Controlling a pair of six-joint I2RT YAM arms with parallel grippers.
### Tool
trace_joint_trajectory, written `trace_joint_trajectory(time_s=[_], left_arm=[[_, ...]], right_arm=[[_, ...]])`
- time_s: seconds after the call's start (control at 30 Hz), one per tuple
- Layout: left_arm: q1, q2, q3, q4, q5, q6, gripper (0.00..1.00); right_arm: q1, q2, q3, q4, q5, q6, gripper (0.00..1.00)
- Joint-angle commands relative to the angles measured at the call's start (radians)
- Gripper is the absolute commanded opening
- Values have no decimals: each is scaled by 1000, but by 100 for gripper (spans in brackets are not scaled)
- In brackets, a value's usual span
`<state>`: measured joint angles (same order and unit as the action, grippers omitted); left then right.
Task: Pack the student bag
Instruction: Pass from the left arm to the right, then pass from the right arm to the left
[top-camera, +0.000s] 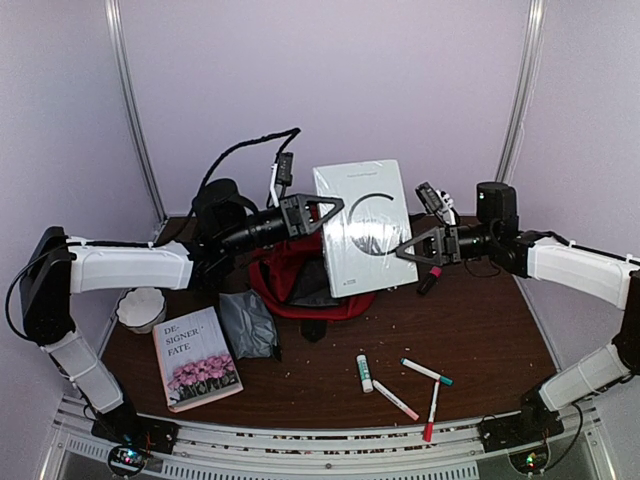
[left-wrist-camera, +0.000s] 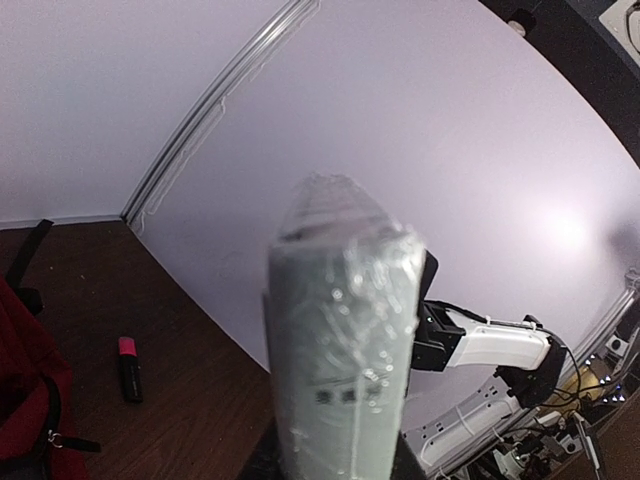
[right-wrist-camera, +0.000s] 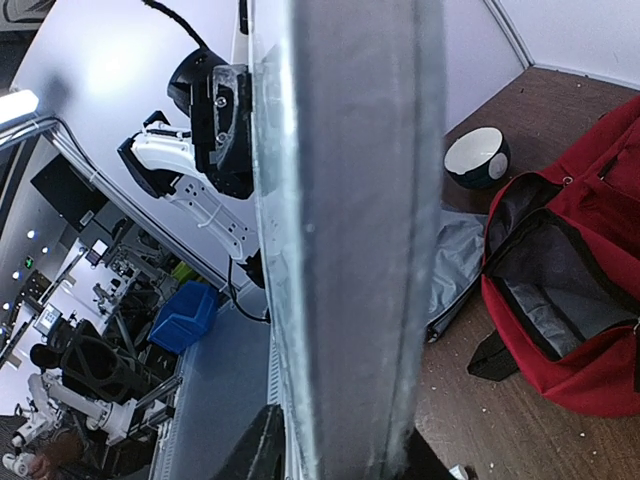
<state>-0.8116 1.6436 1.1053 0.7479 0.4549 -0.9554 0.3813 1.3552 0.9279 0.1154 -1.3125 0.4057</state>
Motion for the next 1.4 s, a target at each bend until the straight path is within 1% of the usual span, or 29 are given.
trace_joint_trajectory(time_s=[0.0, 0.07, 0.1, 0.2, 0.27, 0.37, 0.47, 0.53, 0.63, 0.73, 0.8, 0.87, 0.9, 1.03, 1.07, 1.13, 1.17, 1.27, 1.37], left_arm=[[12, -19, 60, 158, -10, 0, 2], [15, -10, 60, 157, -6, -2, 8], [19, -7, 59, 153, -3, -3, 15], [35, -11, 53, 76, -15, 30, 50], [44, -29, 50, -21, -31, 91, 60], [51, -76, 55, -212, -57, 234, 68], [52, -143, 69, -435, -121, 405, 72], [52, -181, 84, -583, -171, 513, 73], [53, -214, 99, -727, -228, 618, 74], [53, -208, 79, -744, -244, 613, 74], [54, -194, 55, -709, -235, 590, 74], [53, -178, 39, -682, -236, 598, 74], [53, -171, 40, -689, -239, 625, 73], [47, -150, 80, -802, -327, 792, 72], [48, -146, 85, -822, -339, 814, 72], [46, -133, 95, -817, -320, 814, 73], [45, -123, 97, -793, -295, 785, 74], [39, -79, 57, -585, -193, 600, 76], [3, -26, 31, -352, -154, 457, 78]], right_arm=[[7, -28, -7, 98, -43, 64, 28], [7, -25, -14, 132, -46, 92, 23], [7, -25, -18, 149, -48, 104, 18], [6, -28, -15, 177, -55, 128, 9], [4, -32, -8, 179, -58, 132, 5], [-6, -44, -4, 177, -55, 131, 3], [-29, -55, -5, 172, -49, 121, 2], [-62, -61, -4, 153, -32, 103, 0], [-108, -66, -2, 85, 17, 50, 0], [-139, -47, -1, 48, 15, 16, 0], [-155, -36, -5, 47, 26, 15, 0], [-166, -32, -8, 38, 66, 9, 0], [-172, -32, -8, 26, 87, 3, 0], [-190, -49, -16, 5, 152, 2, 0], [-191, -57, -23, 10, 166, 5, 0], [-191, -73, -36, 29, 174, 12, 0], [-191, -82, -44, 45, 174, 22, 0], [-191, -91, -73, 155, 147, 96, 0], [-191, -95, -121, 337, 127, 227, 0]])
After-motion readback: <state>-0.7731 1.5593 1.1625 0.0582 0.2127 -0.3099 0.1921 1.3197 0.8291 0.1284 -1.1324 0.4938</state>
